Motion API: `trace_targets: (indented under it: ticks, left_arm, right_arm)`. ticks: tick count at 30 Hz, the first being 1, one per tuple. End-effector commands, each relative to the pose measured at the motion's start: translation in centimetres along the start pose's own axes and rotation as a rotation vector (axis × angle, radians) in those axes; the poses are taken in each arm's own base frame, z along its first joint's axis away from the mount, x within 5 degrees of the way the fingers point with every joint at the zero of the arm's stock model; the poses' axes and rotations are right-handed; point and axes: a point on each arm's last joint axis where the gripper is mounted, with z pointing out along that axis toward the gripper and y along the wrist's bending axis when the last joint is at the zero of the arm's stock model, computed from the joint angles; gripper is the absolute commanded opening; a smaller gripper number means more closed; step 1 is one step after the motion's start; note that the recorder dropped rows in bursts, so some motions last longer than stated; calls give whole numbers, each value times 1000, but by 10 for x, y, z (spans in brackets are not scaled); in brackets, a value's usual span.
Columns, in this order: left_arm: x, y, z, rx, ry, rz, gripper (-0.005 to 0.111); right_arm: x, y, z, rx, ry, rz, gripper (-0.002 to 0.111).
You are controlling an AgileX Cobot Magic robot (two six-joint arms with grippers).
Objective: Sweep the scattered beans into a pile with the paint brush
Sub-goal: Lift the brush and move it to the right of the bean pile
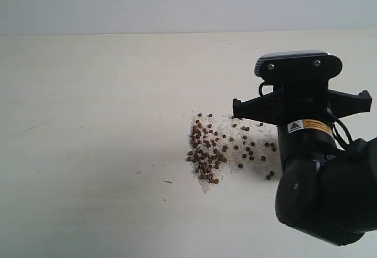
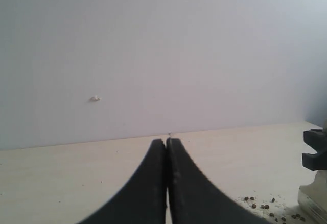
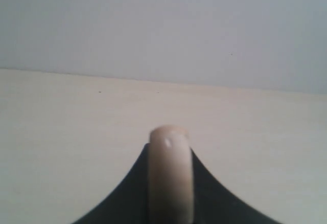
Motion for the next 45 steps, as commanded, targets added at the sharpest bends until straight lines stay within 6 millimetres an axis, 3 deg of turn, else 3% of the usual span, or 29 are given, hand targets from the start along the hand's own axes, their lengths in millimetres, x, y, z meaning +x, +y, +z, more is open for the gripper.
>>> trace_targets:
  ticks: [1, 10, 20, 28, 34, 36, 39, 45]
  left_arm:
    - [0, 0, 0, -3, -4, -3, 0]
    - [0, 0, 0, -3, -4, -3, 0]
    - [0, 0, 0, -3, -4, -3, 0]
    - [0, 0, 0, -3, -4, -3, 0]
    - [0, 0, 0, -3, -4, -3, 0]
    - [0, 0, 0, -3, -4, -3, 0]
    - [0, 0, 0, -3, -4, -3, 0]
    - [0, 0, 0, -3, -4, -3, 0]
  right_arm:
    - [8, 7, 3, -51, 4, 153, 0]
    - [-16, 41, 13, -149, 20, 326, 0]
    - [-30, 40, 13, -130, -6, 233, 0]
    - [-62, 22, 3, -91, -66, 213, 0]
    - [-85, -3, -11, -71, -128, 190, 0]
    - [-84, -17, -16, -32, -169, 162, 0]
    - [-66, -33, -19, -65, -183, 106, 0]
    - [-48, -67, 7, 27, -176, 96, 0]
